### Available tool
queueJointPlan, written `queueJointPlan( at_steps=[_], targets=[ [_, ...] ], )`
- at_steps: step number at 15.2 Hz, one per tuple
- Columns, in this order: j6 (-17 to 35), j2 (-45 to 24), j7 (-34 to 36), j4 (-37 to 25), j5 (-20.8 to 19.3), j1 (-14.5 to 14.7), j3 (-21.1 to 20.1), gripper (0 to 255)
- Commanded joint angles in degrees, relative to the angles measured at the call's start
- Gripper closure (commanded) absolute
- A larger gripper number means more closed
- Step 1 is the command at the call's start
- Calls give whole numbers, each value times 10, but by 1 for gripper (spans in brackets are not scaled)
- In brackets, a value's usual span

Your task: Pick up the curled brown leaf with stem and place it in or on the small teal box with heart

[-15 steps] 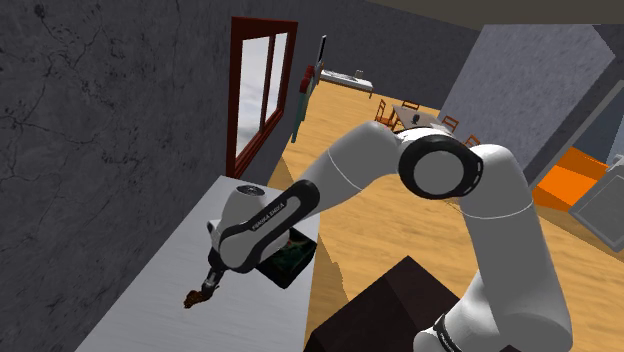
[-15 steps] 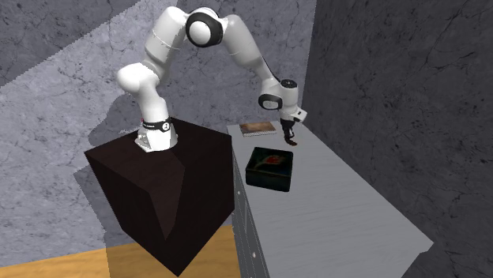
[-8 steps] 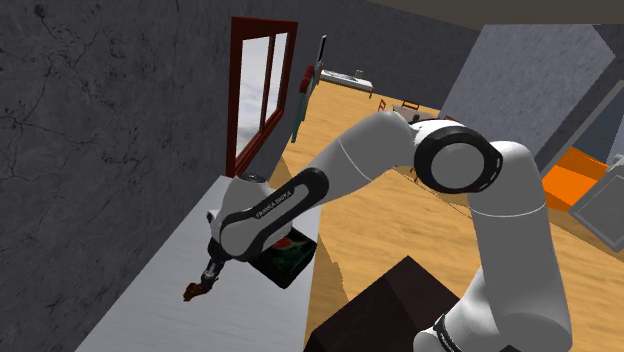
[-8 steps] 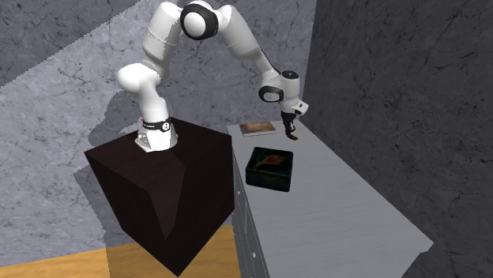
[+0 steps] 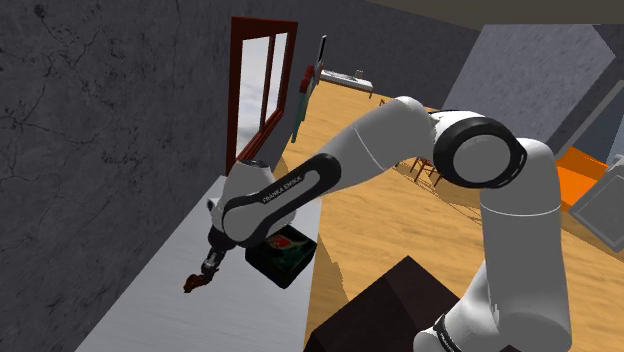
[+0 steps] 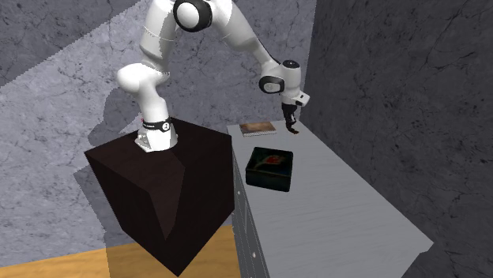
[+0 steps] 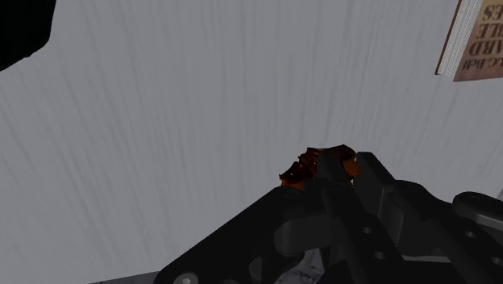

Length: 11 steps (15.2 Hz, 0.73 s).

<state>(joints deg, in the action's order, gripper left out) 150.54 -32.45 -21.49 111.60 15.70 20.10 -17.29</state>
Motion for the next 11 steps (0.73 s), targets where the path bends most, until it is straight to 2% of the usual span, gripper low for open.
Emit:
queueJointPlan(
  at_steps=[1,9,11],
  targets=[
    [-11,13,4,1,0,0,0,255],
    [-51,55,15,2,1,-3,-2,255],
    [-49,72,-16,28,13,-29,-5,255]
  ],
)
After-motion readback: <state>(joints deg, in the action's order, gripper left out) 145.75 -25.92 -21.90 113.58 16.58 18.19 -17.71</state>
